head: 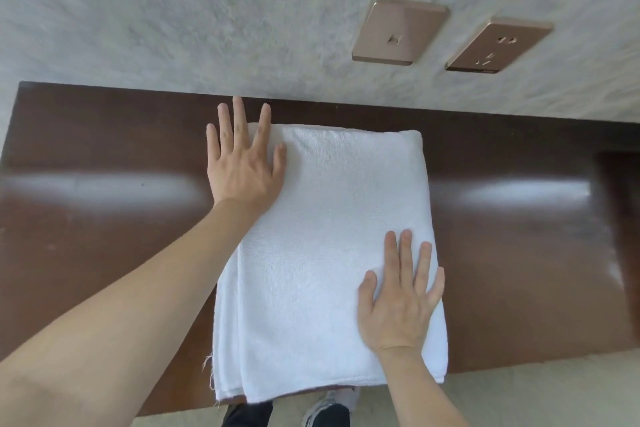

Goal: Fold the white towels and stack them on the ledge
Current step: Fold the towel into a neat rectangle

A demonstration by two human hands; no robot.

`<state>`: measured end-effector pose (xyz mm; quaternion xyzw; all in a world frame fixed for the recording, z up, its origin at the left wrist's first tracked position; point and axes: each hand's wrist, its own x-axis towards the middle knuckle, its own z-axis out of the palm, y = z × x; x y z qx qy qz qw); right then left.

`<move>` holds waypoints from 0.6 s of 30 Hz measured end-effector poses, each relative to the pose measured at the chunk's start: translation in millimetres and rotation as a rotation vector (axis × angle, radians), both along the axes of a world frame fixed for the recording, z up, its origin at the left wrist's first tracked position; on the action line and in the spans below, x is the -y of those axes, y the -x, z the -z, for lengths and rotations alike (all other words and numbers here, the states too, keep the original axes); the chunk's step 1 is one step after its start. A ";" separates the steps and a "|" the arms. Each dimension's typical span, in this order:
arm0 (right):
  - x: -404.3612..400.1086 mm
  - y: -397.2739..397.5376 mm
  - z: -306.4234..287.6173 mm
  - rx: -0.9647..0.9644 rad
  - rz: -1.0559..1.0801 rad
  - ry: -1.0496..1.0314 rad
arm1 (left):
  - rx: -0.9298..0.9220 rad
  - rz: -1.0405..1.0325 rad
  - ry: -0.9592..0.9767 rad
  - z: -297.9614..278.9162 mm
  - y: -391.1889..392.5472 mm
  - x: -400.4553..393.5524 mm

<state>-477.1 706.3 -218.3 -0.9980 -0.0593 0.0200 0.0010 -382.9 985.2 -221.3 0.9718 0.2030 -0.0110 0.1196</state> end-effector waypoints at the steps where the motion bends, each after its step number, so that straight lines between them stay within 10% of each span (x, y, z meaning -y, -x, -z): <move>1: 0.2 0.4 -0.1 -0.005 0.003 0.003 | 0.001 0.061 -0.023 -1.3 10.3 9.3; 10: -0.7 0.4 -4.1 -0.049 0.020 -0.031 | -0.053 0.518 0.051 -2.5 186.0 122.3; 18: -26.1 -77.6 -30.7 0.080 0.011 -0.094 | -0.187 -0.026 0.156 -17.3 216.6 122.4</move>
